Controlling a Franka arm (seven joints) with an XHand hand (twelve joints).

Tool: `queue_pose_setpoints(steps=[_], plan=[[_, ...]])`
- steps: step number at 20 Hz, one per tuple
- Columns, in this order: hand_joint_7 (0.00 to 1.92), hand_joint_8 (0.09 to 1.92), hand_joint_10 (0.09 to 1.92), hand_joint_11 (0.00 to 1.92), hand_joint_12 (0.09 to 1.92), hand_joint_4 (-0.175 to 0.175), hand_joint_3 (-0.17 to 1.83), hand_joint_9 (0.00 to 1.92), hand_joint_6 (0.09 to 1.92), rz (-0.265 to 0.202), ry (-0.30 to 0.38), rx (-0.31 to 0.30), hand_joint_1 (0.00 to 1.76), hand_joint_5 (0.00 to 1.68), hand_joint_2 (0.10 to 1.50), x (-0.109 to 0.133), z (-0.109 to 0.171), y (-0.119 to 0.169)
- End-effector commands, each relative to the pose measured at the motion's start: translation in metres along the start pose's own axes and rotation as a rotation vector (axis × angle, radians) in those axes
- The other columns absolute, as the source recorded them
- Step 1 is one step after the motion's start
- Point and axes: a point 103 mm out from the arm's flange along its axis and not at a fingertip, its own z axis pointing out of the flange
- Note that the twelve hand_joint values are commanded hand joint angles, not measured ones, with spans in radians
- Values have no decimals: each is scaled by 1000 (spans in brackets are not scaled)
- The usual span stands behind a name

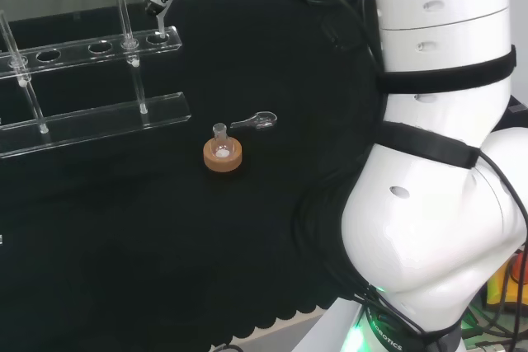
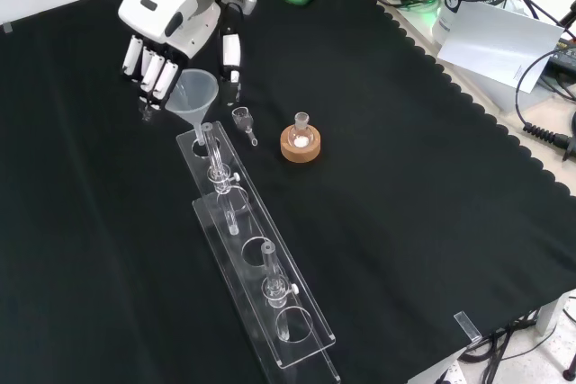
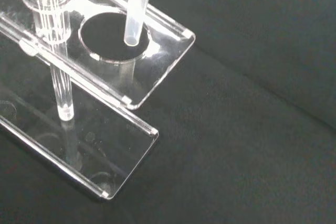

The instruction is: Put the funnel back on the funnel stand.

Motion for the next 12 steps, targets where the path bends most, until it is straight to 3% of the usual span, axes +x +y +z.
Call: queue_pose_setpoints(steps=[1,12], plan=[[648,634,458,553,1262,-39,-175,890,265,-8,3,8,619,555,1015,2,5,4],[635,632,455,554,1261,-41,-175,881,277,-5,13,31,619,538,1015,1,17,11]])
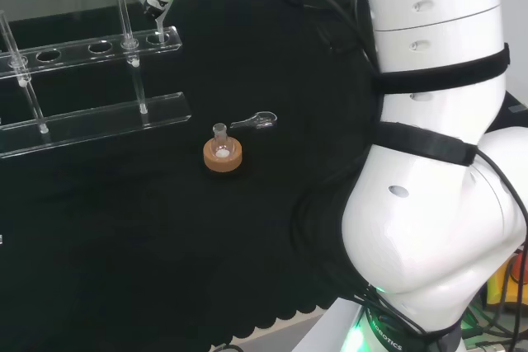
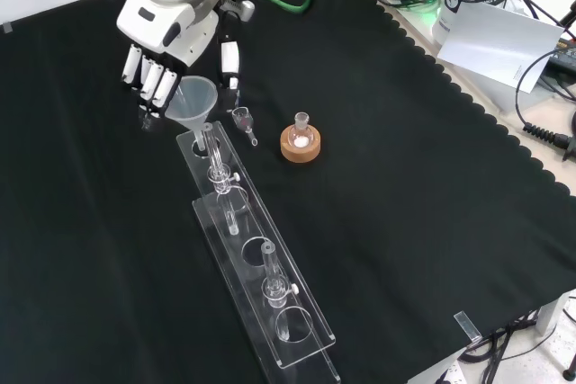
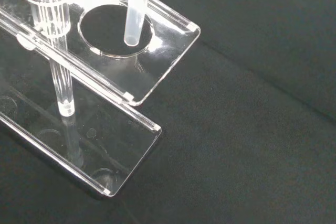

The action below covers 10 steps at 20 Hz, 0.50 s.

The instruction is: Put the funnel back on the funnel stand.

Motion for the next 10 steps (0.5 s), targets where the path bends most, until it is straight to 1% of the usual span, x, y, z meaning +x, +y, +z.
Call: queue_pose_setpoints(steps=[1,7,10], plan=[[625,629,451,554,1261,-43,-175,870,274,0,10,16,619,528,1014,-1,9,3],[524,653,466,524,1265,-49,-175,771,256,1,24,35,616,448,1012,0,19,3],[502,662,478,510,1273,-50,-175,748,248,2,31,27,615,436,1011,1,23,2]])
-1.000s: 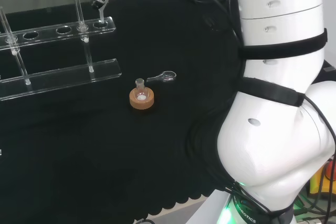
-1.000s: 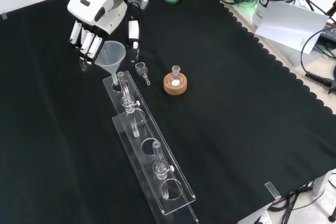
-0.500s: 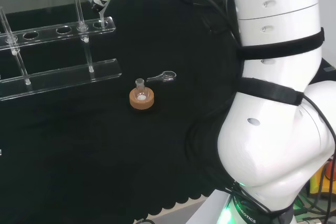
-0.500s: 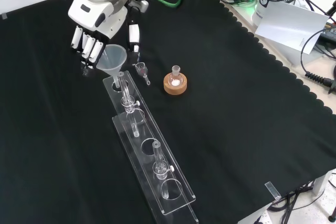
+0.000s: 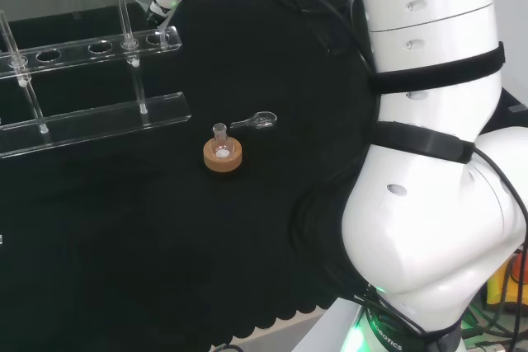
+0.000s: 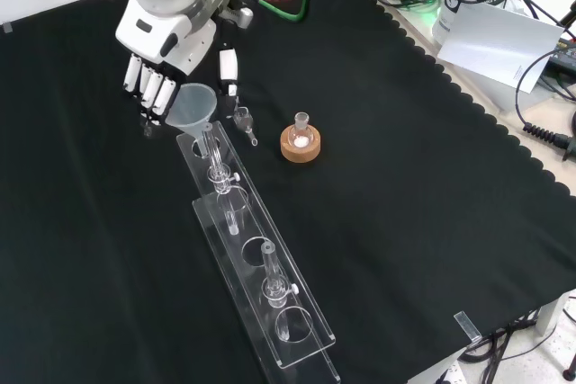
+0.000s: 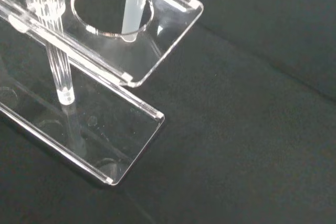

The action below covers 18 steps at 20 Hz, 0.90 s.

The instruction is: Put the funnel back on the funnel stand.

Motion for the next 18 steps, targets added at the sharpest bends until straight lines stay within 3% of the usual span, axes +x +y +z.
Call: queue_pose_setpoints(steps=[1,18], plan=[[494,668,485,502,1278,-50,-175,737,244,1,13,-5,615,432,1010,1,8,-2],[285,706,584,430,1315,-54,-175,581,116,7,24,-6,613,347,997,5,23,2]])
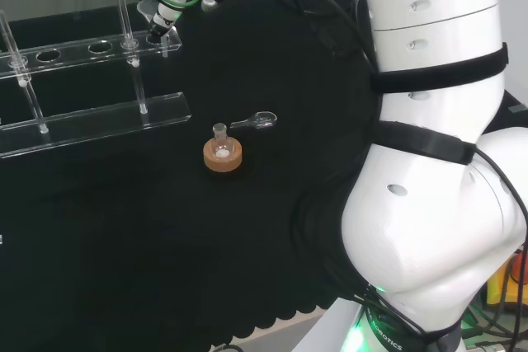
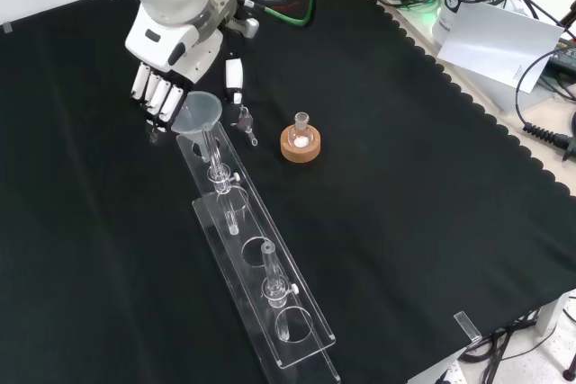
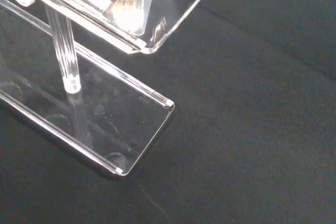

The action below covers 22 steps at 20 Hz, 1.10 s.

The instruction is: Put the funnel back on the funnel stand.

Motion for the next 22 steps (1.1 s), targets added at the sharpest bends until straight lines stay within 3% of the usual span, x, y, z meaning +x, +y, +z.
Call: queue_pose_setpoints(steps=[1,9,15,22], plan=[[273,706,591,425,1319,-55,-175,571,107,2,1,2,613,341,996,-2,3,1],[81,706,677,369,1346,-47,-175,358,87,1,3,21,616,307,979,-1,8,3],[0,394,764,282,1387,-44,-175,108,87,-2,24,4,609,220,934,-2,8,-5],[0,287,809,236,1415,-47,-175,33,87,16,21,-40,554,170,900,0,-5,-26]])
